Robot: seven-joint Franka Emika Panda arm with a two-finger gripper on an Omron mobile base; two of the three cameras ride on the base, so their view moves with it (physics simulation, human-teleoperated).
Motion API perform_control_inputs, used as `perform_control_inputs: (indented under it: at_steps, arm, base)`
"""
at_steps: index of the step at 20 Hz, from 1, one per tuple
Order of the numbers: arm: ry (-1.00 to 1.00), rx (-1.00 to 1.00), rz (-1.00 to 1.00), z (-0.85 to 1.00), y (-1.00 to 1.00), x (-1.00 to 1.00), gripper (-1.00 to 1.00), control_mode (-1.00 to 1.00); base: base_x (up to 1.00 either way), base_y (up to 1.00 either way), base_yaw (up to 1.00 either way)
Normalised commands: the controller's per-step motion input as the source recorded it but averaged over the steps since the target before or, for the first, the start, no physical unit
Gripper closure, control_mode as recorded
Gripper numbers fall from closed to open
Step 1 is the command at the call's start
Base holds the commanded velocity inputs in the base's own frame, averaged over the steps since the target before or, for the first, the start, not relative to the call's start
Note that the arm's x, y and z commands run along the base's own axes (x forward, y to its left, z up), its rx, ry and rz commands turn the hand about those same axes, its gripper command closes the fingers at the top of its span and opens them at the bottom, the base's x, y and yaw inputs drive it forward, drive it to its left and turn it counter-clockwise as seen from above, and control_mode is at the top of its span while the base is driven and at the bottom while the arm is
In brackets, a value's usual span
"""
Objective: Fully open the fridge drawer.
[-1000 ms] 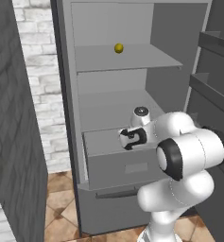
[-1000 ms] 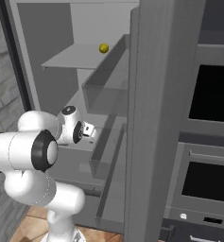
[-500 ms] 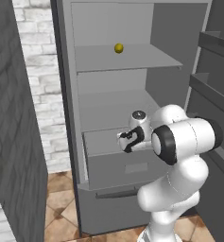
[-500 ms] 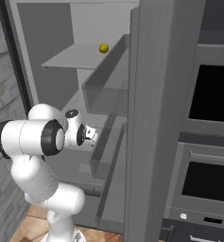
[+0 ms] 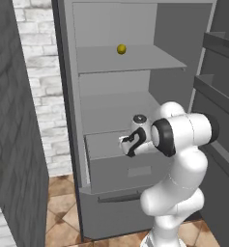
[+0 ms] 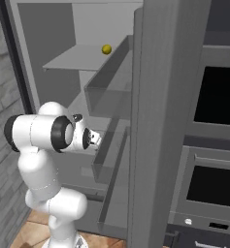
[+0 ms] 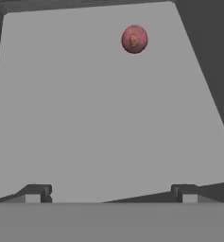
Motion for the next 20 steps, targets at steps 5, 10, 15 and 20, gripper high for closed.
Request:
perform_control_inputs:
  at_steps: [5, 10, 15, 20]
  arm:
    - [0.08, 0.0, -0.03, -0.32, -0.09, 0.0, -1.0, -1.0]
    - [0.11, 0.0, -0.04, -0.33, -0.16, -0.06, -1.0, -1.0]
    - [0.17, 0.0, -0.06, -0.31, -0.27, -0.37, -1.0, -1.0]
    - [0.15, 0.0, -0.08, -0.17, -0.46, -0.87, -1.0, -1.0]
  base:
    - [0.0, 0.0, 0.0]
    - [0.0, 0.0, 0.0]
    - [0.0, 0.0, 0.0]
    - [0.0, 0.0, 0.0]
